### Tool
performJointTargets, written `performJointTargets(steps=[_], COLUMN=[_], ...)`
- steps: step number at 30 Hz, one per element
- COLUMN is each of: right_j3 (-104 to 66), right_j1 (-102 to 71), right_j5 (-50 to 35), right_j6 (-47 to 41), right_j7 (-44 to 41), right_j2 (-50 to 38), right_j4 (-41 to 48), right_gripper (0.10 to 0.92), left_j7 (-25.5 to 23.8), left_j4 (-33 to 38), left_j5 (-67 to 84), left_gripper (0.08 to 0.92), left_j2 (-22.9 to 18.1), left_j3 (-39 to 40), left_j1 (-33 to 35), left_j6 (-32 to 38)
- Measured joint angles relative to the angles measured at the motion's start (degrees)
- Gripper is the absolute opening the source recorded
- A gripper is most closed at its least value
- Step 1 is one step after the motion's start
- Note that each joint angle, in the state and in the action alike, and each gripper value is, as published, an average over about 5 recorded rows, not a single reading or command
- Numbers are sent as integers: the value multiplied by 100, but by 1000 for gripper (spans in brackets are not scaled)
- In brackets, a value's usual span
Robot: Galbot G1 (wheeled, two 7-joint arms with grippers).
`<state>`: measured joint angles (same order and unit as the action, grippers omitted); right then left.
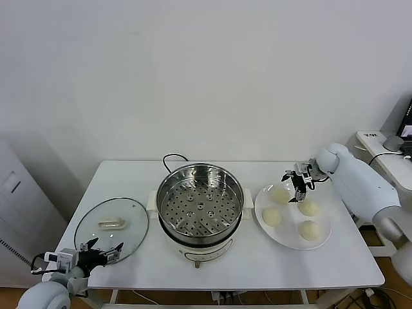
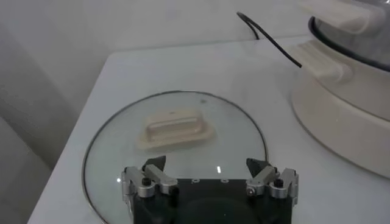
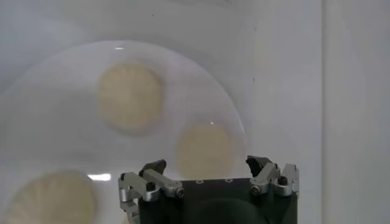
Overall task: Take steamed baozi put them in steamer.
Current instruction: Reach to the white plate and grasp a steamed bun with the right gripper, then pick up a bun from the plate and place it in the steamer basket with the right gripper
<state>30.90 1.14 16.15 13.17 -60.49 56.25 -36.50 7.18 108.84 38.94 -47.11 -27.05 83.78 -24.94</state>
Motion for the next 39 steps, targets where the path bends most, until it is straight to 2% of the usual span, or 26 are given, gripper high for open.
performJointTargets(steps=[11, 27, 39], right_j3=[-270, -490, -316], right_j1=[-20, -62, 111], right_j5=[535, 885, 783], right_j6=[76, 73, 115], right_j7=[61, -21, -150], right_j2=[464, 637, 446], right_j4=[548, 815, 588], right_gripper=[678, 488, 475], left_j7=[-6, -1, 97], left_j4=[-7, 16, 107], left_j5=[60, 100, 70], left_gripper=[823, 823, 823], left_j2=[31, -9, -134], left_j3=[-1, 5, 14], left_j1=[9, 14, -48], left_j6=[16, 14, -105])
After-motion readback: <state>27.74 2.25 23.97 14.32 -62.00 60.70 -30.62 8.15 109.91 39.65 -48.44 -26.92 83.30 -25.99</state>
